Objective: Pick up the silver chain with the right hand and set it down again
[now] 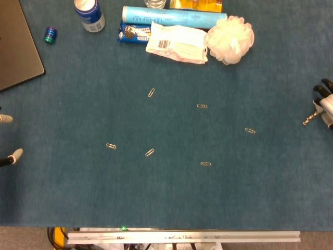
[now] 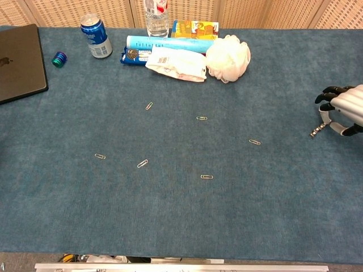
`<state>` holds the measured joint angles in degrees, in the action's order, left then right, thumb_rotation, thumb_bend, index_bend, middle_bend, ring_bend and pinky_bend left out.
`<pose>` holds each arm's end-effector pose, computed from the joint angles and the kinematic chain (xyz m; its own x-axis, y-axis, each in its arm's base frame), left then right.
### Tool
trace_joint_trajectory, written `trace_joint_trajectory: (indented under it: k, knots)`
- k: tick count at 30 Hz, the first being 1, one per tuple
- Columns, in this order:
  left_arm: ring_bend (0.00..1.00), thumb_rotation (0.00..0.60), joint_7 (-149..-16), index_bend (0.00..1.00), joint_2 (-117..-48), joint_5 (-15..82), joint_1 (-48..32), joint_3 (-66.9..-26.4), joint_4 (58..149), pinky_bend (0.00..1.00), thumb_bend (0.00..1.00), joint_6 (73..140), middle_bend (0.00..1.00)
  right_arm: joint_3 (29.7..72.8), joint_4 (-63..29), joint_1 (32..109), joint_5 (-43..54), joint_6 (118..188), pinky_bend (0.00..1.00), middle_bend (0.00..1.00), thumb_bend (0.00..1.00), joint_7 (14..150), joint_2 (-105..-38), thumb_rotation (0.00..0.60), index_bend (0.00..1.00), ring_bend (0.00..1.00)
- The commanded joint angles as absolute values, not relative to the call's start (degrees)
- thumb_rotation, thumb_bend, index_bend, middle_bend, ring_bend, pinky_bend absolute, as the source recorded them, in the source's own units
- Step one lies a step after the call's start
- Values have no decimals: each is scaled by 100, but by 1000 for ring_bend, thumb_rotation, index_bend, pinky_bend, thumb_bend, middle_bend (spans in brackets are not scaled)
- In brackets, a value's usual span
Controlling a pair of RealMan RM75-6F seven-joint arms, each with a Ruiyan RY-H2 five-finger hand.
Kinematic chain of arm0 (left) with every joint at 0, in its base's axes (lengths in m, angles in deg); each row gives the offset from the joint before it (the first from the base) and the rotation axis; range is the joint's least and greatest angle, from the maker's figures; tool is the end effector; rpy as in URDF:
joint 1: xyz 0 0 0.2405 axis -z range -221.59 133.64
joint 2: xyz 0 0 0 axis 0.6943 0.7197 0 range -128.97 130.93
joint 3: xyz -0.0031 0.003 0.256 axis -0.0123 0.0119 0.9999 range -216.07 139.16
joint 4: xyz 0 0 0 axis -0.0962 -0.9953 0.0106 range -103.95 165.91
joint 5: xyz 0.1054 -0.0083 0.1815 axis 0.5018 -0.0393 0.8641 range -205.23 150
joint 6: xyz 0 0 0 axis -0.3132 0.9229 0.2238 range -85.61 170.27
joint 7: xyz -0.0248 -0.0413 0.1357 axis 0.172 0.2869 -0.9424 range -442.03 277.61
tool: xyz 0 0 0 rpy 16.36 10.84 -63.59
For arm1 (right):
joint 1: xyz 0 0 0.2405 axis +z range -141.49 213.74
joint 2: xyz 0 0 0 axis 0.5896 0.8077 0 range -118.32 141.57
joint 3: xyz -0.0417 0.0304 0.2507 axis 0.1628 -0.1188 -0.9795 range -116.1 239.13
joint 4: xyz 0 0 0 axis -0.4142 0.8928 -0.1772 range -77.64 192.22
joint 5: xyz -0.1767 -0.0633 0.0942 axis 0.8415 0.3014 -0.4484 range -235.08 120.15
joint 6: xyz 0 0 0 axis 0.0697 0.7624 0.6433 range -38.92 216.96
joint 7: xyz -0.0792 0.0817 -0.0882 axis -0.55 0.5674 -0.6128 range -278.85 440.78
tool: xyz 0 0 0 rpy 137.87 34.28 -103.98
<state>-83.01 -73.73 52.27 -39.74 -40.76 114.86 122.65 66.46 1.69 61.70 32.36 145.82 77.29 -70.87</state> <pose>-0.3422 0.1746 0.1047 0.3551 0.1024 0.9292 0.9243 0.1101 -0.3654 -0.3614 -0.2833 0.0498 0.7985 -0.2842 0.5307 -0.6020 -0.3814 0.7015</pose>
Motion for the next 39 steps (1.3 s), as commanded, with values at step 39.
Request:
trace_joint_trajectory:
  k: [39]
  knots:
    - [215, 600, -8290, 319, -7412, 5201, -3957, -4055, 11453, 480, 110, 12196, 202, 6497, 64, 6121, 2951, 14448, 247, 230, 472, 7526, -7116, 600, 434, 104]
